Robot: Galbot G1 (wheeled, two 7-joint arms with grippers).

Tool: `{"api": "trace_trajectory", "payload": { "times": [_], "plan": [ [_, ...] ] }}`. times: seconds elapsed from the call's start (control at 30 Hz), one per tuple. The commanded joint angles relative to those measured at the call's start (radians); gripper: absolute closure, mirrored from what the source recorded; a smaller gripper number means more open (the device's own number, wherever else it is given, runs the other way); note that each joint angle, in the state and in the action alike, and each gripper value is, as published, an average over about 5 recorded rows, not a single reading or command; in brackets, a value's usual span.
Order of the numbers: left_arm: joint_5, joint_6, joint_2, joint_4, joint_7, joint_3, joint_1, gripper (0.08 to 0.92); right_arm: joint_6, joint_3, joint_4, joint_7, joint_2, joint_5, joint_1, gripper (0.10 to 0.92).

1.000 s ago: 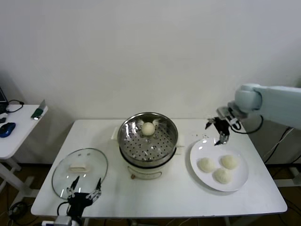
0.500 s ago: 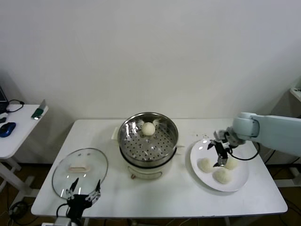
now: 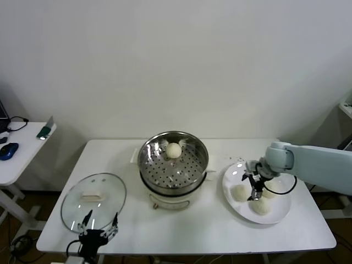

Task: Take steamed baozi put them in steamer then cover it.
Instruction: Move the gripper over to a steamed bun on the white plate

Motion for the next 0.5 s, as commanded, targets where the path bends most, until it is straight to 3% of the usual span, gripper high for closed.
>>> {"api": "trace_trajectory", "payload": {
  "times": [0.03,0.5],
  "plan": [
    [0.005,-0.005,0.003,0.005,0.0,0.0,0.002,0.177,-0.011,0.047,-0.049,-0.004,0.023,-0.021,-0.058,0.203],
    [0.004,-0.018,0.004,0.019,-0.002,-0.007,0.002,0.177,0.001,0.052,-0.081,-0.025,0.055,-0.02,-0.075,0.213]
  ]
}}
